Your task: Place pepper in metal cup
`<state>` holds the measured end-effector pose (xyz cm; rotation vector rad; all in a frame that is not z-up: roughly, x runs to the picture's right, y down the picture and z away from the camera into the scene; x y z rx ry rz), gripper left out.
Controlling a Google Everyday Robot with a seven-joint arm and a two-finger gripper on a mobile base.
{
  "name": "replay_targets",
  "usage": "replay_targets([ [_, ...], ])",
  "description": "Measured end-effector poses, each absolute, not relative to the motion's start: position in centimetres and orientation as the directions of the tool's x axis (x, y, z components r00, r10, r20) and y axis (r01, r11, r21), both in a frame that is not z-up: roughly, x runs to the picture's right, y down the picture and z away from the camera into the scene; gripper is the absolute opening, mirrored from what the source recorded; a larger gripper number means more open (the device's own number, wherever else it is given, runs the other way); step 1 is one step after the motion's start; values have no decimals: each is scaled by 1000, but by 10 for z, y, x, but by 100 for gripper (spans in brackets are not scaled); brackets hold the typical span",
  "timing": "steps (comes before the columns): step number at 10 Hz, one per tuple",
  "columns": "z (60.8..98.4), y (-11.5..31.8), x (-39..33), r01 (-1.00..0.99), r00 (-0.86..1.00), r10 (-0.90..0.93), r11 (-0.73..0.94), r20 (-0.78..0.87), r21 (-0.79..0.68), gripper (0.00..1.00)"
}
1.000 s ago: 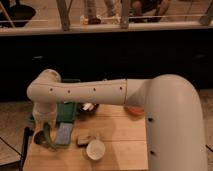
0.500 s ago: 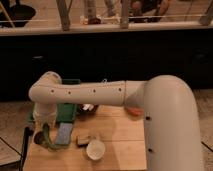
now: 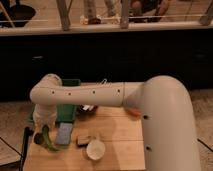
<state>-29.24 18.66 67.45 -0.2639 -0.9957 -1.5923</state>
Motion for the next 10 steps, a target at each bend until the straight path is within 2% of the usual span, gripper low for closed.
replay_targets([
  [10, 685, 202, -288, 866, -341, -669, 49, 661, 497, 0],
])
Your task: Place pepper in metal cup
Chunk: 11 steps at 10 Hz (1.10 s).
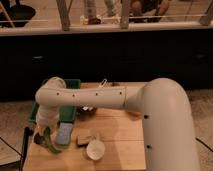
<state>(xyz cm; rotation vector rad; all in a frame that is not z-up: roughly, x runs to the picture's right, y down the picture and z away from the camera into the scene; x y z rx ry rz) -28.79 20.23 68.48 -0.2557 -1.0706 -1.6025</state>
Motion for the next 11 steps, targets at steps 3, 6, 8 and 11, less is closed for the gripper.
replay_targets([
  [3, 688, 205, -286, 861, -350, -663, 50, 662, 505, 0],
  [6, 691, 206, -284, 858, -355, -659, 53, 663, 511, 0],
  [8, 693, 207, -283, 855, -357, -657, 55, 664, 515, 0],
  [11, 698, 206, -281, 852, -359, -657, 61, 663, 521, 0],
])
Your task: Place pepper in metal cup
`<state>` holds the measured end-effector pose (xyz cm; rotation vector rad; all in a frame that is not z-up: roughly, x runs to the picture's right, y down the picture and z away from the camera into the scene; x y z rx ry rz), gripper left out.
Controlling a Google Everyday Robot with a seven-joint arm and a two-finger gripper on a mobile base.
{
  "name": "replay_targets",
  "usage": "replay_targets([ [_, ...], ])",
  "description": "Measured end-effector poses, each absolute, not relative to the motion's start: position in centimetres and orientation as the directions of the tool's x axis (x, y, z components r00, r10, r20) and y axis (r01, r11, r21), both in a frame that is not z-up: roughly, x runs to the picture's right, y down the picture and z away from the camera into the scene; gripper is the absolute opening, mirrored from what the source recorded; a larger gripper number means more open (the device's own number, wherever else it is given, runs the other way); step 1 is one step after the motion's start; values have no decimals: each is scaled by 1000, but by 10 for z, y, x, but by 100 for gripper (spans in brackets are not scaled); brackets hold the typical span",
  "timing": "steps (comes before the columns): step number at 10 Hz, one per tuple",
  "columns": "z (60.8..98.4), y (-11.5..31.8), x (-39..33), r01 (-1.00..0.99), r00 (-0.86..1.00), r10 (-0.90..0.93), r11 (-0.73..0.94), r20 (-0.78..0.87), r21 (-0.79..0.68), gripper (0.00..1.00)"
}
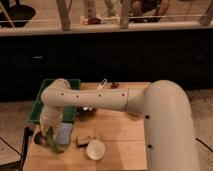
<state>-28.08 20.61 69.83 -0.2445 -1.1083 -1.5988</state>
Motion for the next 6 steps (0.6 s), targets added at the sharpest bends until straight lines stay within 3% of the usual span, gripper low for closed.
replay_targets([
  [6, 704, 200, -279, 843, -364, -661, 66, 656, 534, 0],
])
